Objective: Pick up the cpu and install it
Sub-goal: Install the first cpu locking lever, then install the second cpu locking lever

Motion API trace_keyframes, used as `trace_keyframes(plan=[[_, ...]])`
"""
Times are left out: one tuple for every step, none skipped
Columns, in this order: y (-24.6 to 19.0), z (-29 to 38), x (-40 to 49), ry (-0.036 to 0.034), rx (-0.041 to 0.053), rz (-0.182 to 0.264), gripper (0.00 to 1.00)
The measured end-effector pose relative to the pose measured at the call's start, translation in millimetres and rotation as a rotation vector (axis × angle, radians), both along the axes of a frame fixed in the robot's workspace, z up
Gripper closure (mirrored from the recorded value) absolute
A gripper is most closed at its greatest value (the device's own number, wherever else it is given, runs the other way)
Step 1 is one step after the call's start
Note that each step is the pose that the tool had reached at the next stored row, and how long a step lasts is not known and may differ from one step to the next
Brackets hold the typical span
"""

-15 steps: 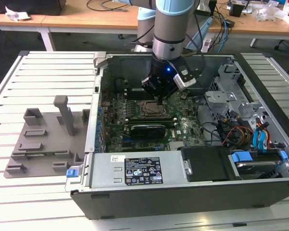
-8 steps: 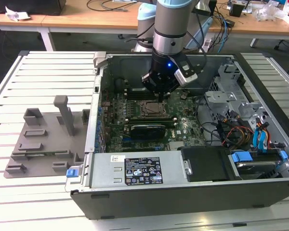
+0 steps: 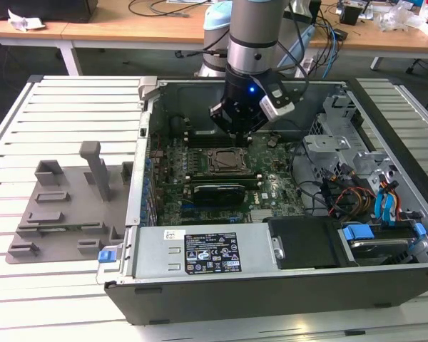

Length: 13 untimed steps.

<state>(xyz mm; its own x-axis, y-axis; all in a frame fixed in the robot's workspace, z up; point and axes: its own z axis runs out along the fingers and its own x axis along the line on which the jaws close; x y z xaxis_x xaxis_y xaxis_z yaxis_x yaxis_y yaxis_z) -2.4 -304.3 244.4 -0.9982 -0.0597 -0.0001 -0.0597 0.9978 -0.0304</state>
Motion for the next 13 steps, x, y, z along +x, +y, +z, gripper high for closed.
trace_keyframes(plan=[[0.0, 0.7, 0.0, 0.0000, 0.0000, 0.000, 0.89], [0.0, 1.7, 0.0, 0.0000, -0.0001, 0.000, 0.89], [0.0, 2.2, 0.0, -0.0001, 0.0001, 0.000, 0.89], [0.0, 2.4, 0.0, -0.0001, 0.0002, 0.000, 0.89], [0.0, 2.6, 0.0, -0.0001, 0.0000, 0.000, 0.89], [0.0, 2.7, 0.0, 0.0000, 0.0000, 0.000, 0.89], [0.0, 2.9, 0.0, 0.0000, 0.0000, 0.000, 0.89], [0.0, 3.0, 0.0, 0.0000, 0.0000, 0.000, 0.89], [-0.1, 3.1, 0.0, 0.0001, -0.0001, 0.000, 0.89], [-0.4, 3.1, 0.0, 0.0001, -0.0002, 0.000, 0.89], [-0.5, 3.1, 0.0, 0.0000, -0.0001, 0.000, 0.89], [-0.8, 3.0, 0.0, 0.0000, 0.0000, 0.000, 0.89], [-1.0, 3.0, 0.0, 0.0000, -0.0001, 0.000, 0.89]])
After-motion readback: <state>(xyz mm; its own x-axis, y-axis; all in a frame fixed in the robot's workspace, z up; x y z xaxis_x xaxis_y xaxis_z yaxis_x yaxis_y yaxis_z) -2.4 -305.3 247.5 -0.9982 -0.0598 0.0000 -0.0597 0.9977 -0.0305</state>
